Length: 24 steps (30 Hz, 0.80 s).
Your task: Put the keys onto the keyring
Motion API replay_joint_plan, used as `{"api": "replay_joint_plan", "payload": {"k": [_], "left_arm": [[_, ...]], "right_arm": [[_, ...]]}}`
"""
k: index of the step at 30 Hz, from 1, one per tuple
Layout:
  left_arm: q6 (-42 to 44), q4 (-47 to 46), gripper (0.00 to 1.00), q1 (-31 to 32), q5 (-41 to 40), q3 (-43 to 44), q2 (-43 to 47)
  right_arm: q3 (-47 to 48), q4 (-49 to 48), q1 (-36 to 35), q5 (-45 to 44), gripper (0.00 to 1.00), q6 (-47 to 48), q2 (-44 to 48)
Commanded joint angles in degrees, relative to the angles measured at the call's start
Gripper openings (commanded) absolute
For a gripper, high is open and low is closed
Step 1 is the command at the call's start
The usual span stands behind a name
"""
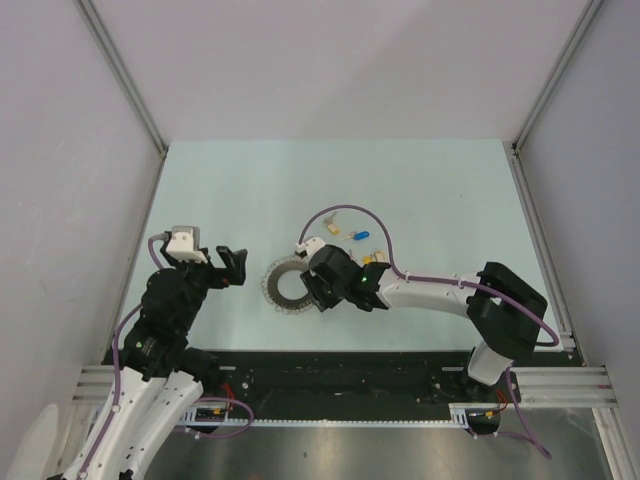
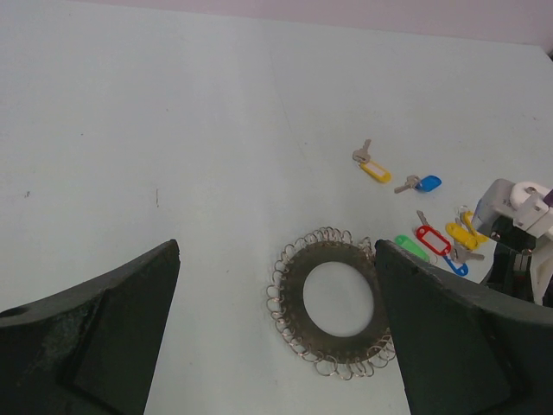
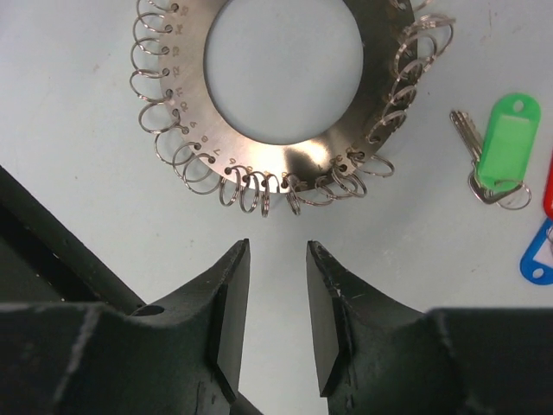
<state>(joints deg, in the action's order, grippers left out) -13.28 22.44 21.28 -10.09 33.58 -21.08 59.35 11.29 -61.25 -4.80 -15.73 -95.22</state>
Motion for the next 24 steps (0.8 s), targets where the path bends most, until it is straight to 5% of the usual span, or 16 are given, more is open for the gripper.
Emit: {"api": "replay_joint_plan", "payload": {"k": [1, 24], "left_arm": [[1.2, -0.6, 1.0, -0.5, 1.1, 2.2, -0.3], [1.3, -1.1, 1.0, -0.5, 2.5, 2.0, -0.3]], "right_arm": [[0.9, 0.8, 0.7, -0.8, 0.35, -5.6, 0.6], [0.9, -4.7, 2.6, 3.9, 0.23, -14.0, -6.6]]}}
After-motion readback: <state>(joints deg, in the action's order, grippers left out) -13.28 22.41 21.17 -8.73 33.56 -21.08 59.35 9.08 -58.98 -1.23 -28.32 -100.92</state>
